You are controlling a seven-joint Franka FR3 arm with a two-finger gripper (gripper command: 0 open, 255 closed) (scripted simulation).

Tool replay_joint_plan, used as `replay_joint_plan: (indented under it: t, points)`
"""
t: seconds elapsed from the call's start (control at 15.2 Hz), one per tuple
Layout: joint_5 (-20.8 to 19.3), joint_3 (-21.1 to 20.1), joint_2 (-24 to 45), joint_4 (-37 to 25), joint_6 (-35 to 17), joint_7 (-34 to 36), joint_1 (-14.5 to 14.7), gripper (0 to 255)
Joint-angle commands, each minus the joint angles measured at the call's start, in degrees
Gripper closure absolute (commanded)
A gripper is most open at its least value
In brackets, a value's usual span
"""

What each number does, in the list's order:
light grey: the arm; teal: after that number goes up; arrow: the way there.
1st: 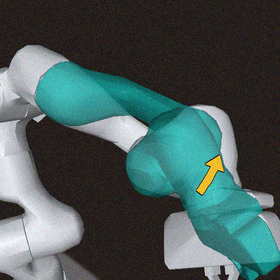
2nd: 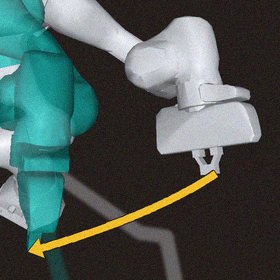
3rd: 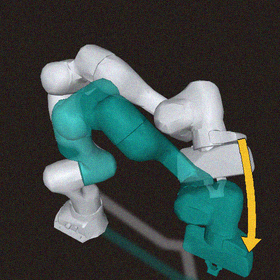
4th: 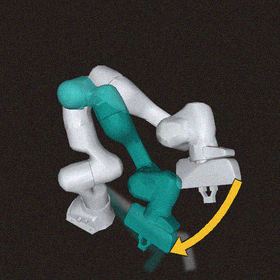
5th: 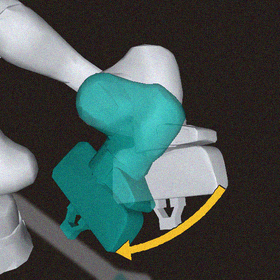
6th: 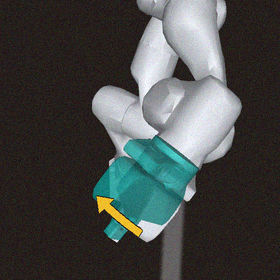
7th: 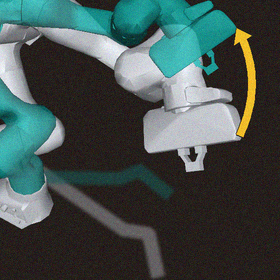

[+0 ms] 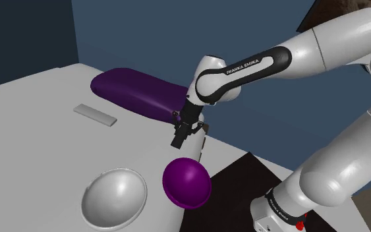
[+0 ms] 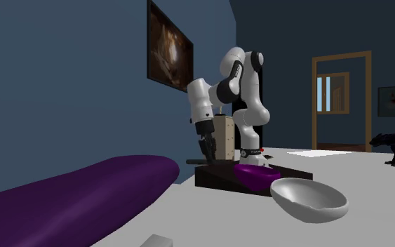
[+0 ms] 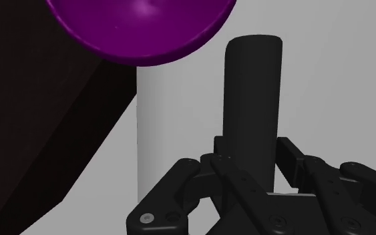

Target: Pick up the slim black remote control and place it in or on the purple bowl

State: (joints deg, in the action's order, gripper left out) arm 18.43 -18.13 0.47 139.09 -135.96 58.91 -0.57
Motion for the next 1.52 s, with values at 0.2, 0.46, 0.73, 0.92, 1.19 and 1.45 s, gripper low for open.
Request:
replay_joint_plan:
  t: [0.2, 0.46, 0.73, 0.92, 1.19, 1.45]
  points:
    - [-0.03, 0.15, -2.95, -1.18, 4.08, 0.59, -0.14, 255]
    - [-0.07, 0.34, -5.16, -2.29, 7.34, 1.04, -0.25, 255]
    - [2.62, -1.24, -10.22, 2.87, 6.68, 2.38, 1.66, 255]
    - [5.6, -3.01, -14.77, 7.77, 5.69, 3.91, 4.01, 255]
    - [9.93, -5.65, -20.62, 13.49, 4.85, 6.52, 7.84, 255]
    - [14.55, -8.68, -26.06, 18.23, 4.42, 9.99, 12.47, 255]
